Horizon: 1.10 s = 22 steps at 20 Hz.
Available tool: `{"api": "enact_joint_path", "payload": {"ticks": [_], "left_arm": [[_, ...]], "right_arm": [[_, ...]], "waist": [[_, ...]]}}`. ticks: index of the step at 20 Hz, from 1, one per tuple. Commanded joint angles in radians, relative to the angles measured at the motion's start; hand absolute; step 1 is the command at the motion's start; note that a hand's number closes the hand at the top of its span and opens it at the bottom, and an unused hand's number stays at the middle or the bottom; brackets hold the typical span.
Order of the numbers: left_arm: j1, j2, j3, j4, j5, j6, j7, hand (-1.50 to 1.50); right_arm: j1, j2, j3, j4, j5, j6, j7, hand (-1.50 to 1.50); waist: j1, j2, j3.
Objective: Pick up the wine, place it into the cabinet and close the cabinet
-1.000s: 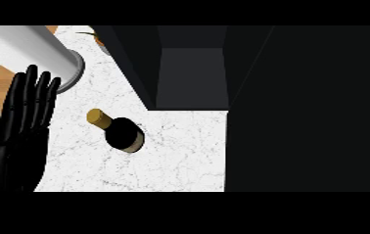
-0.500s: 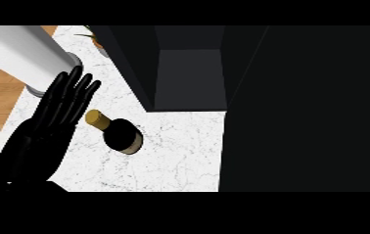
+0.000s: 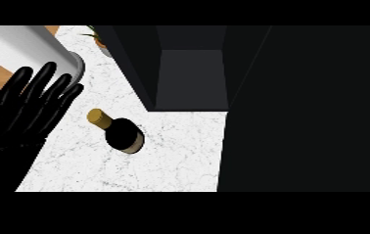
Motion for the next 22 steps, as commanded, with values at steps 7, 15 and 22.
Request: {"api": "enact_joint_path", "payload": {"ticks": [7, 15, 22], "left_arm": [[-0.106, 0.042, 0.051, -0.089, 0.065, 0.153, 0.216, -1.50], [-0.121, 0.029, 0.029, -0.028, 0.002, 0.128, 0.186, -1.50], [-0.013, 0.017, 0.045, 0.021, -0.004, 0.041, 0.124, -1.50]], "right_arm": [[-0.057, 0.038, 0.168, -0.149, 0.149, -0.116, 0.207, -1.50], [-0.094, 0.035, 0.258, -0.162, 0.226, -0.194, 0.248, -1.50], [-0.146, -0.007, 0.277, -0.211, 0.261, -0.247, 0.323, -1.50]], "waist": [[-0.001, 0.001, 0.000], [-0.009, 0.001, 0.000], [-0.007, -0.001, -0.002]]}}
